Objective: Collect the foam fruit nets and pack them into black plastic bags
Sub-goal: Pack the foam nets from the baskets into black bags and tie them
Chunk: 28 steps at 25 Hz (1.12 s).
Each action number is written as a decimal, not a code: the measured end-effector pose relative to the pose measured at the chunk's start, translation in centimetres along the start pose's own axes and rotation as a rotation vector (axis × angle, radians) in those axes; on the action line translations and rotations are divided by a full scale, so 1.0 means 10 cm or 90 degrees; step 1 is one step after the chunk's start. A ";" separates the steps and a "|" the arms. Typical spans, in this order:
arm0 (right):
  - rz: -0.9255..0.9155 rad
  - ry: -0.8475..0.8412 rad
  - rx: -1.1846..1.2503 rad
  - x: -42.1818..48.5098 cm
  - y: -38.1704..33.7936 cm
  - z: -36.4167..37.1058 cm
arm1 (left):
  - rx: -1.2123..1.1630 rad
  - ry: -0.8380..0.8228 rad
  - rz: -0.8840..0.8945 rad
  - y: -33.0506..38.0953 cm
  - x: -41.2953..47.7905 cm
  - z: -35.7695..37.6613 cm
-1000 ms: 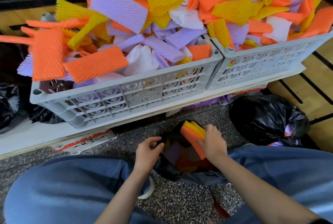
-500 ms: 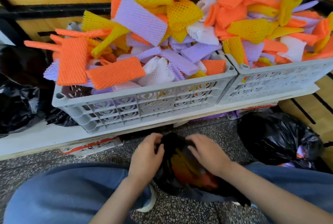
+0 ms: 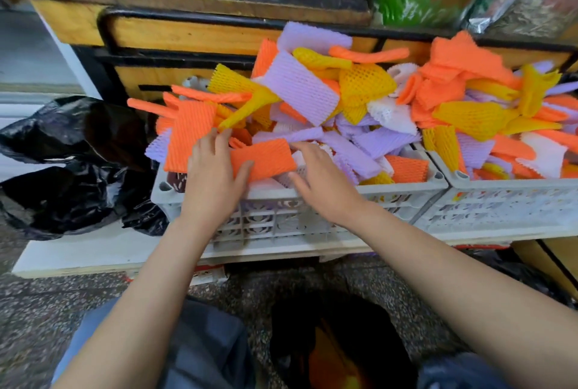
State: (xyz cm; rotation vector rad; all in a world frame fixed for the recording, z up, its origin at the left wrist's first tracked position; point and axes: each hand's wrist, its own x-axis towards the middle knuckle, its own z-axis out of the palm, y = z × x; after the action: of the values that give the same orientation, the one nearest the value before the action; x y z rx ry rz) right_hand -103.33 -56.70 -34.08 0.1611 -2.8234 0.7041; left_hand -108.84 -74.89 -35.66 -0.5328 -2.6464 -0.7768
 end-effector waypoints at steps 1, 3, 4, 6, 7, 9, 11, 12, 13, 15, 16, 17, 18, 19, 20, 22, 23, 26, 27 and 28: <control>0.041 -0.013 0.016 0.10 -0.03 0.06 | 0.030 -0.026 -0.013 -0.01 0.02 0.01; 0.131 -0.052 0.027 0.25 -0.06 0.17 | 0.092 -0.078 -0.026 0.01 0.04 0.02; 0.166 -0.071 0.014 0.30 -0.05 0.21 | 0.112 -0.095 -0.023 0.03 0.03 0.03; 0.201 -0.075 -0.001 0.36 -0.04 0.24 | 0.076 -0.095 -0.003 0.02 0.05 0.03; 0.208 -0.056 0.024 0.39 -0.04 0.22 | 0.017 -0.079 0.011 0.00 0.07 0.00; 0.212 -0.006 0.080 0.42 -0.04 0.12 | -0.096 -0.004 0.053 -0.02 0.11 -0.05; 0.186 0.024 0.071 0.46 -0.05 -0.01 | -0.129 0.104 0.052 -0.05 0.19 -0.13; 0.173 0.040 0.061 0.49 -0.04 -0.07 | -0.120 0.146 0.023 -0.08 0.23 -0.17; 0.170 0.062 0.060 0.52 -0.02 -0.12 | -0.100 0.164 -0.024 -0.12 0.26 -0.21; 0.180 0.114 0.084 0.59 0.02 -0.21 | -0.024 0.116 -0.159 -0.25 0.31 -0.23; 0.188 0.143 0.092 0.61 0.03 -0.24 | 0.015 0.075 -0.214 -0.32 0.32 -0.23; 0.195 0.169 0.091 0.63 0.01 -0.27 | 0.039 0.047 -0.244 -0.37 0.33 -0.22; 0.200 0.190 0.083 0.63 -0.02 -0.29 | 0.047 0.039 -0.252 -0.41 0.33 -0.22; 0.199 0.205 0.078 0.63 -0.06 -0.29 | 0.037 0.053 -0.244 -0.43 0.33 -0.21; 0.189 0.214 0.080 0.64 -0.11 -0.28 | 0.010 0.084 -0.224 -0.43 0.34 -0.21; 0.163 0.216 0.093 0.62 -0.25 -0.23 | -0.110 0.171 -0.186 -0.35 0.35 -0.23; 0.146 0.208 0.101 0.61 -0.32 -0.19 | -0.201 0.206 -0.184 -0.29 0.34 -0.26; 0.023 0.125 0.099 0.52 -0.53 -0.01 | -0.444 0.202 -0.233 -0.01 0.26 -0.32; -0.045 0.092 0.064 0.48 -0.58 0.06 | -0.503 0.172 -0.258 0.07 0.24 -0.31; -0.109 0.065 0.006 0.43 -0.62 0.11 | -0.562 0.137 -0.276 0.14 0.22 -0.31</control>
State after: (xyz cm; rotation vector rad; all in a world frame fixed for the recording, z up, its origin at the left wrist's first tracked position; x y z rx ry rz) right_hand -106.72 -62.92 -31.19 0.3546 -2.6708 0.6680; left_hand -109.53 -75.01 -31.69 -0.0377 -2.1223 -2.0208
